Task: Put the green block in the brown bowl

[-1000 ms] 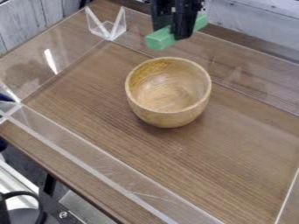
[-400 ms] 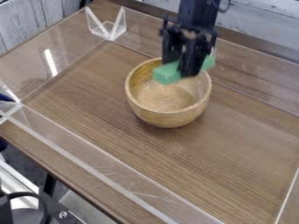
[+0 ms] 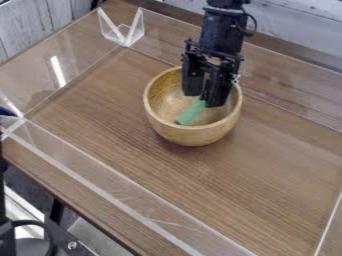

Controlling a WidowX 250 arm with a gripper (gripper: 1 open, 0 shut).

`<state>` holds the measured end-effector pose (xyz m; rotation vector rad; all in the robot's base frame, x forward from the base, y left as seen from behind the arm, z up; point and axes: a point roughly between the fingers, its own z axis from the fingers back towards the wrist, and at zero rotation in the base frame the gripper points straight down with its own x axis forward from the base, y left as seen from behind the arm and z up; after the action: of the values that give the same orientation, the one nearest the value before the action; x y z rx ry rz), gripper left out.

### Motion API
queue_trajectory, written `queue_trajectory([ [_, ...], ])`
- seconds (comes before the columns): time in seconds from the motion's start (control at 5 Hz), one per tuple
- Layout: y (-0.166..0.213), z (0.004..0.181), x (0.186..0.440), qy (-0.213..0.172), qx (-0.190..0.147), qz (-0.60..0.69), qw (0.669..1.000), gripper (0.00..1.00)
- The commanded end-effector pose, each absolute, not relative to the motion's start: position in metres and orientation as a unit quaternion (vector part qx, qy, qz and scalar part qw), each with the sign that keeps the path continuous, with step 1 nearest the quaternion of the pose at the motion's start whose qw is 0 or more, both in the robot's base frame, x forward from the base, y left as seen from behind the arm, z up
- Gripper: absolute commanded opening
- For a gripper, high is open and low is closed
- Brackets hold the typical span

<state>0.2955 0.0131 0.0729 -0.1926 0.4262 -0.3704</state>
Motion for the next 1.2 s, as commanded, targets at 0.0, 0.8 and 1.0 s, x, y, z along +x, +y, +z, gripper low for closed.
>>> queue_trajectory([
  [0.0,0.017,0.084,0.302,0.183,-0.087,-0.18,0.963,0.0],
  [0.8,0.021,0.073,0.295,0.161,-0.042,-0.18,0.969,0.0],
  [1.0,0.024,0.061,0.295,0.139,-0.038,-0.183,0.972,0.0],
])
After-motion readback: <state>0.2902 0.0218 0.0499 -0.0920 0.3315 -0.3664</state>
